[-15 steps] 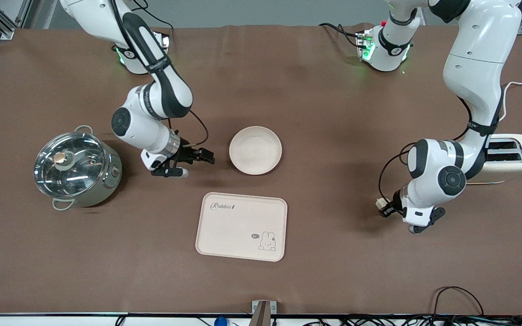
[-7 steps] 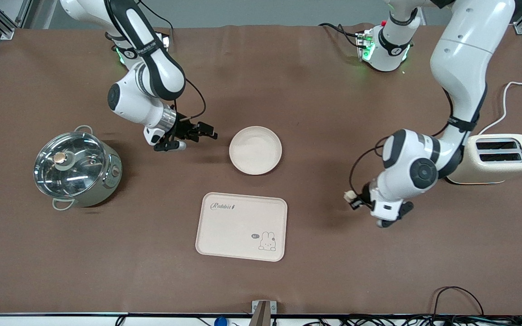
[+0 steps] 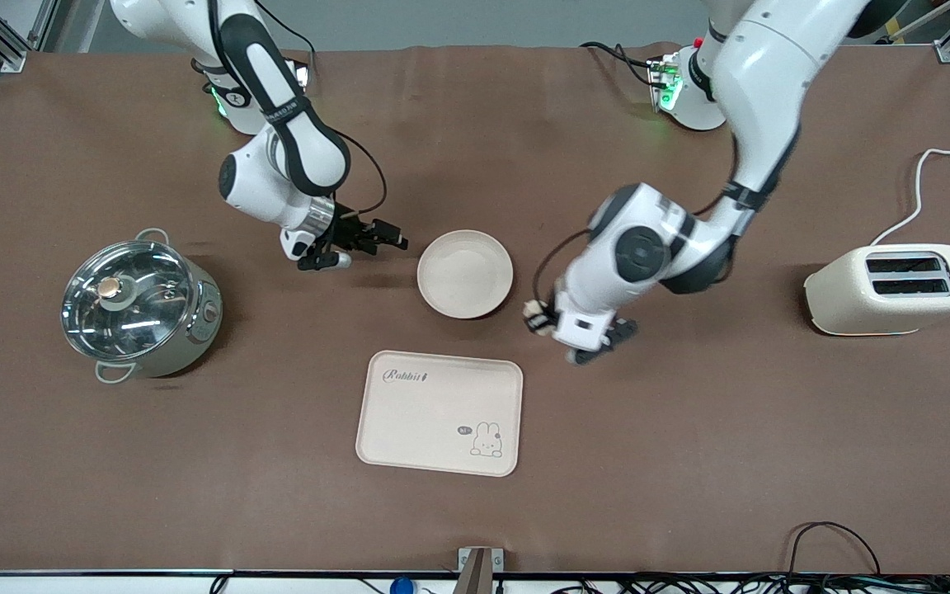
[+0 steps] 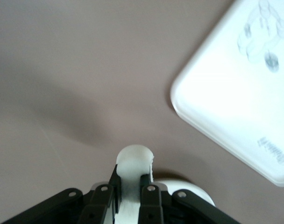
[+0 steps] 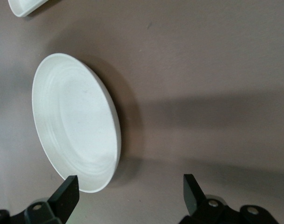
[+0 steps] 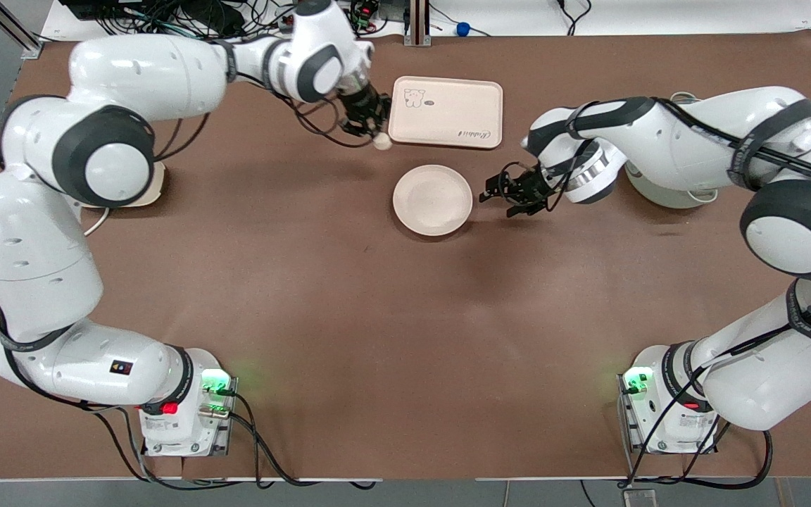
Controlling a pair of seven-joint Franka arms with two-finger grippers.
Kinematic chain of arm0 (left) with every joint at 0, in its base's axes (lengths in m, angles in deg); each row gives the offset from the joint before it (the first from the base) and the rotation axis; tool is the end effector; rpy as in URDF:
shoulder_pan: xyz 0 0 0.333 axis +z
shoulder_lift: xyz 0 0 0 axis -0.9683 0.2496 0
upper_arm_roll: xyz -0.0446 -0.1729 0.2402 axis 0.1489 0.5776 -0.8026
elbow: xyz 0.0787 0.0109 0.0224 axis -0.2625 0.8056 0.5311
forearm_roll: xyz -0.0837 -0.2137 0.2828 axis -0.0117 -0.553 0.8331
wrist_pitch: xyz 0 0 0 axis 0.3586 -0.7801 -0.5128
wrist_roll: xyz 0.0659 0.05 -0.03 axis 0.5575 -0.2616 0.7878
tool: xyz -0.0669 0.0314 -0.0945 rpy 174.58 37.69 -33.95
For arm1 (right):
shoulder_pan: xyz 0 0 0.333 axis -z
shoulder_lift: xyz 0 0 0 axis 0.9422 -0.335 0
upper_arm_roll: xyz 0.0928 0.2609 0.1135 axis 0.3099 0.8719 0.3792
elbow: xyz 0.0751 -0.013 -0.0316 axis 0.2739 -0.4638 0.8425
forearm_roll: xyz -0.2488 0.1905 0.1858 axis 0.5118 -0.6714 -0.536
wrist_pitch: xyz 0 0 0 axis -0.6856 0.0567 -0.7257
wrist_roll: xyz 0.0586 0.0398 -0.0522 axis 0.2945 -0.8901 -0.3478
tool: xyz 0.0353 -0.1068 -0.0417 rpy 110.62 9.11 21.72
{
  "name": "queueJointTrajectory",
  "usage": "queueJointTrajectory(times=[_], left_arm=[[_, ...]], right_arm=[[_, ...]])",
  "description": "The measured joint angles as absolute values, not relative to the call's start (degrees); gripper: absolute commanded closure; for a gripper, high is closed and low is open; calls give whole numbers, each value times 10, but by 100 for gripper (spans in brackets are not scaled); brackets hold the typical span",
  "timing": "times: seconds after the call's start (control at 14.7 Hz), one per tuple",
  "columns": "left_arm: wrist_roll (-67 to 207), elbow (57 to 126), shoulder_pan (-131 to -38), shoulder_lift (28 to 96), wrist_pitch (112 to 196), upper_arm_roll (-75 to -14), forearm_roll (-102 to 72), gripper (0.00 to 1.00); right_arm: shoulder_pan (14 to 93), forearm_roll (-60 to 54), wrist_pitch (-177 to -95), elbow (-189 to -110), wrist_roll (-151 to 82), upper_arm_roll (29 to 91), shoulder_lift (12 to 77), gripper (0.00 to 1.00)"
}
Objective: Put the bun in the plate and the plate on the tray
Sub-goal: 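Carry the bun with the left gripper and lower it onto the plate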
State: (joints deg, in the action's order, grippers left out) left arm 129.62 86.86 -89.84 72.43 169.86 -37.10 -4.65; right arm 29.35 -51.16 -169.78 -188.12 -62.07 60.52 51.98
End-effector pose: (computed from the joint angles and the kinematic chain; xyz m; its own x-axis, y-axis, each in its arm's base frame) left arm 0.5267 -0.3970 0.2744 0.8551 0.4832 -0.1880 0.5127 -0.8420 0.1678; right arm 0.3845 0.2604 0.1898 0.9876 -0.1209 -0.1001 -0.1569 -0.7838 -0.6009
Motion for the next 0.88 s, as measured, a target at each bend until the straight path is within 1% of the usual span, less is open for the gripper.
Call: queueJointTrajectory(times=[0.14,0.27,0.41,0.48,0.54,0.68,0.75,0.88], left_arm=[[1351,860,-949,740,1701,-374,-46,79],[1384,856,-975,753,1702,-376,-44,79],[1407,855,-988,764,1705,-376,-43,74],[1417,855,-992,771,1712,-377,-42,68],[1427,855,-995,779,1725,-377,-42,55],[1438,854,-1002,795,1747,-377,-42,0],[1444,853,-1005,802,1756,-377,-42,0],[1453,851,-1007,806,1761,-381,-29,0]], right_arm=[[284,-543,-1699,-1855,-636,605,493,10],[284,-550,-1699,-1830,-640,605,469,17],[284,-554,-1699,-1809,-641,604,450,23],[284,-554,-1699,-1801,-641,604,443,27],[284,-554,-1699,-1796,-641,604,438,30],[284,-555,-1699,-1791,-641,604,433,35],[284,-555,-1699,-1790,-641,604,433,41],[284,-555,-1699,-1790,-641,604,433,42]])
